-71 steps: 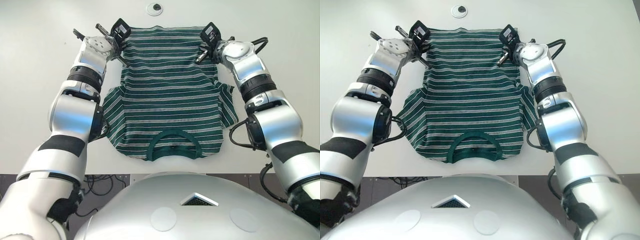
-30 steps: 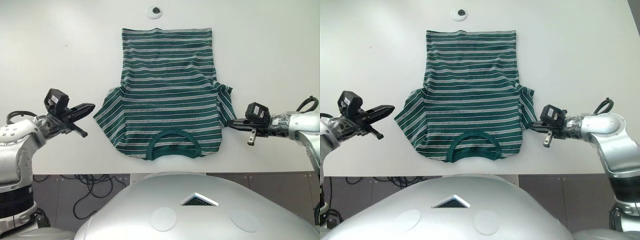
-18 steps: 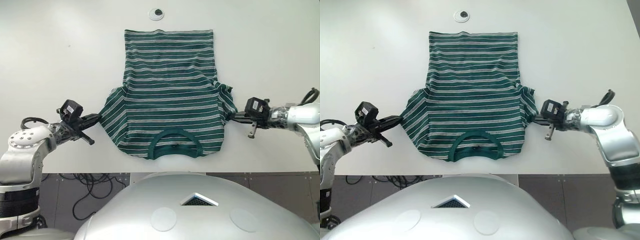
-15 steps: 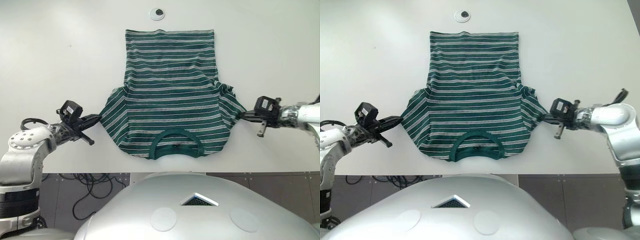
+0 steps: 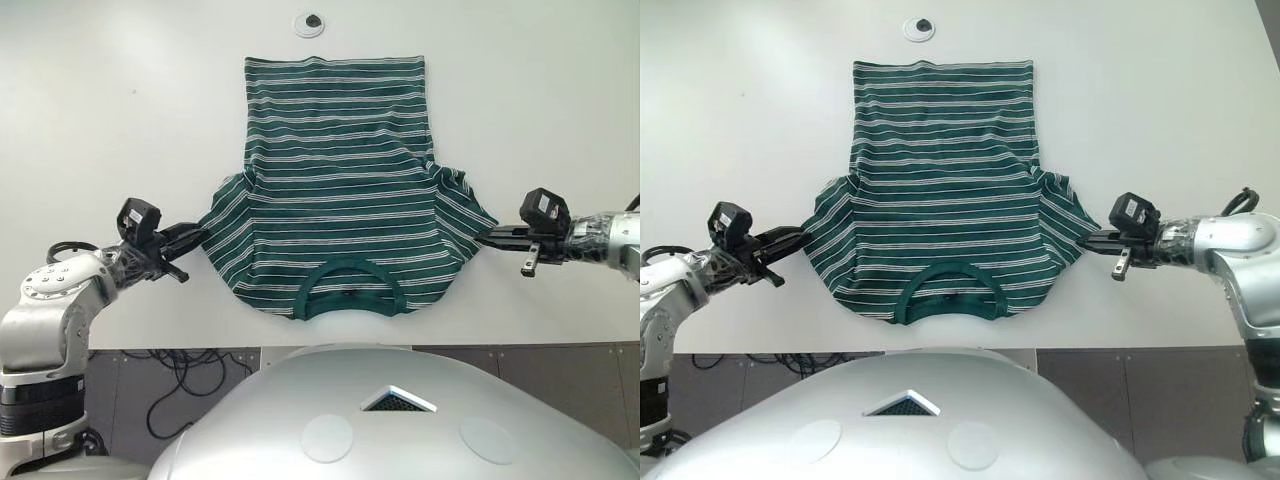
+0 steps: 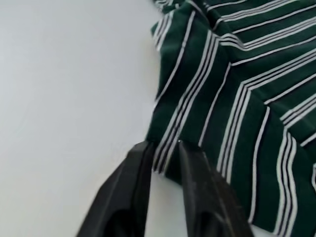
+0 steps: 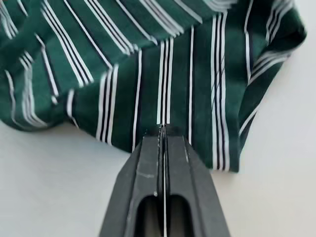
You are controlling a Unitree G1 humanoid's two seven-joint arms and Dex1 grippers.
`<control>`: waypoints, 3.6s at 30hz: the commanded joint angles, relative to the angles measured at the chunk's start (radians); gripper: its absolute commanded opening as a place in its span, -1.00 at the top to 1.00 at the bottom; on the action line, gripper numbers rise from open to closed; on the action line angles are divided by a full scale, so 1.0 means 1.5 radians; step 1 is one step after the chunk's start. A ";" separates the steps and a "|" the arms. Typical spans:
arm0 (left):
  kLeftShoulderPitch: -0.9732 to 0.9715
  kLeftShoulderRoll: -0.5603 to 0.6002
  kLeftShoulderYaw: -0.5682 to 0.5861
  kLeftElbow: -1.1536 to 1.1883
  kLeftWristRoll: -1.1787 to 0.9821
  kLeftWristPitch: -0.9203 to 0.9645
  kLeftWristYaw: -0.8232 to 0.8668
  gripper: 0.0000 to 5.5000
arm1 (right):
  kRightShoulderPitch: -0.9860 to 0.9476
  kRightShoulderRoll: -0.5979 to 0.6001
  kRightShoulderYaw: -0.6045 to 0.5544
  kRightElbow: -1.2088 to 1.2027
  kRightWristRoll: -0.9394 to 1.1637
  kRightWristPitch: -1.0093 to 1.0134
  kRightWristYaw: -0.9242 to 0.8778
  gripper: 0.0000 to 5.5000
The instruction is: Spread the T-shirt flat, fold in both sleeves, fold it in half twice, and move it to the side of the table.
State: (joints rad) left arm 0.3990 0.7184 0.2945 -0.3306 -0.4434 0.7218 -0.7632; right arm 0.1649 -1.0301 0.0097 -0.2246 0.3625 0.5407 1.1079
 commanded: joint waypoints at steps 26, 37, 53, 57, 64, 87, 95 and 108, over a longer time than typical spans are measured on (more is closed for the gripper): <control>-0.025 -0.033 -0.017 -0.128 -0.150 0.017 -0.010 0.99 | -0.023 0.025 -0.010 0.031 0.009 0.006 -0.032 1.00; -0.095 -0.071 -0.201 -0.108 -0.086 0.003 0.021 0.99 | -0.077 0.095 -0.026 0.083 0.036 0.081 -0.103 1.00; -0.077 -0.084 -0.212 -0.102 -0.056 -0.040 0.051 0.74 | -0.059 0.088 -0.073 0.086 0.083 0.191 -0.092 0.51; -0.118 -0.074 -0.128 -0.143 -0.120 -0.024 0.050 0.74 | -0.032 0.067 -0.058 0.078 0.058 0.175 -0.074 0.51; -0.148 -0.057 -0.079 -0.173 -0.169 0.004 0.061 0.72 | -0.011 0.065 -0.020 0.094 0.008 0.127 -0.077 0.72; -0.139 -0.061 -0.154 -0.068 -0.033 -0.035 0.074 0.72 | -0.145 0.197 0.115 -0.088 0.117 0.226 -0.141 0.87; -0.062 0.014 -0.121 -0.121 0.006 -0.070 0.035 0.72 | -0.112 0.141 0.029 -0.161 0.175 0.203 -0.073 0.43; 0.129 0.202 -0.176 -0.101 0.288 -0.423 -0.118 0.30 | 0.106 0.007 0.041 -0.010 -0.170 -0.436 0.042 0.03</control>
State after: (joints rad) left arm 0.5851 1.0276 0.0613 -0.4728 -0.0386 0.1064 -0.9335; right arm 0.2909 -1.0314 0.0531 -0.2403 0.1446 -0.0442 1.1845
